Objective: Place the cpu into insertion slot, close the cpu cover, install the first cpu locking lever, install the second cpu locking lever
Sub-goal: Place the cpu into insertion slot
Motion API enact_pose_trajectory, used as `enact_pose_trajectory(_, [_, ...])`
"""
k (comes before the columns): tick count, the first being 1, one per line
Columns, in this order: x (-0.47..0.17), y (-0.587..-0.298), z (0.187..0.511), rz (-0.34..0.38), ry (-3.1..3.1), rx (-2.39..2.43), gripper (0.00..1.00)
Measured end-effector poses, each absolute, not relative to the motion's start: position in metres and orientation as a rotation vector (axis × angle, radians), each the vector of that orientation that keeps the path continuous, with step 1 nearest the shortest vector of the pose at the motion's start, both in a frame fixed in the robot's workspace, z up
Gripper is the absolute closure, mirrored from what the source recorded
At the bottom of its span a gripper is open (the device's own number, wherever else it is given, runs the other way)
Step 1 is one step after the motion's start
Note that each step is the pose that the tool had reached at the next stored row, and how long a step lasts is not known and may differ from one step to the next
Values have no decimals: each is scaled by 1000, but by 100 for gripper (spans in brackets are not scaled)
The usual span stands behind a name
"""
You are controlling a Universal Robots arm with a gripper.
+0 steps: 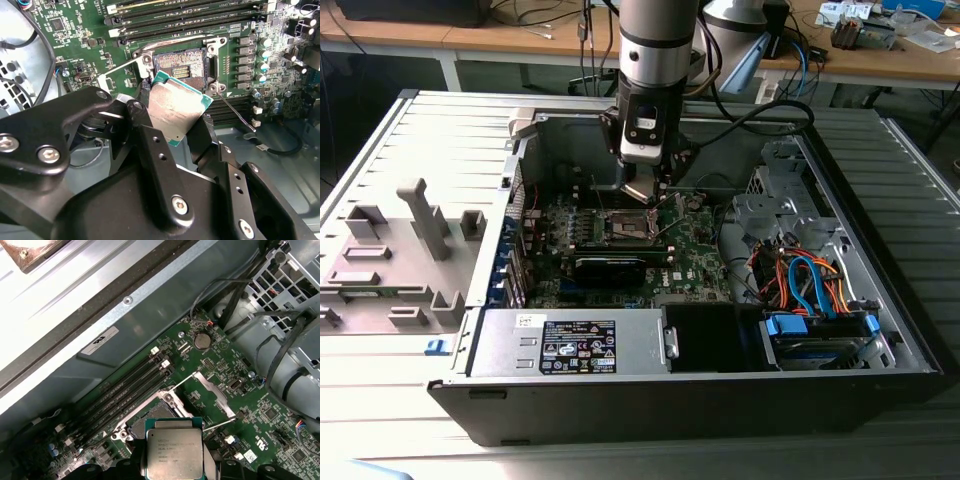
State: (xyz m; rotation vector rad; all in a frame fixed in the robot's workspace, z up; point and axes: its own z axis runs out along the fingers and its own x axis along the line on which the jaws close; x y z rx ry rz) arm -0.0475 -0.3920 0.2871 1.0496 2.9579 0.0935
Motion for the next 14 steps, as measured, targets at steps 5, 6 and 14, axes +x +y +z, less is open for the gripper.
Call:
enact_pose_trajectory(5, [-47, -392, 287, 94, 2955, 1057, 45])
enact_pose_trajectory(6, [-47, -392, 287, 94, 2955, 1058, 45])
enact_pose_trajectory(14, [-47, -392, 286, 93, 2928, 1126, 45])
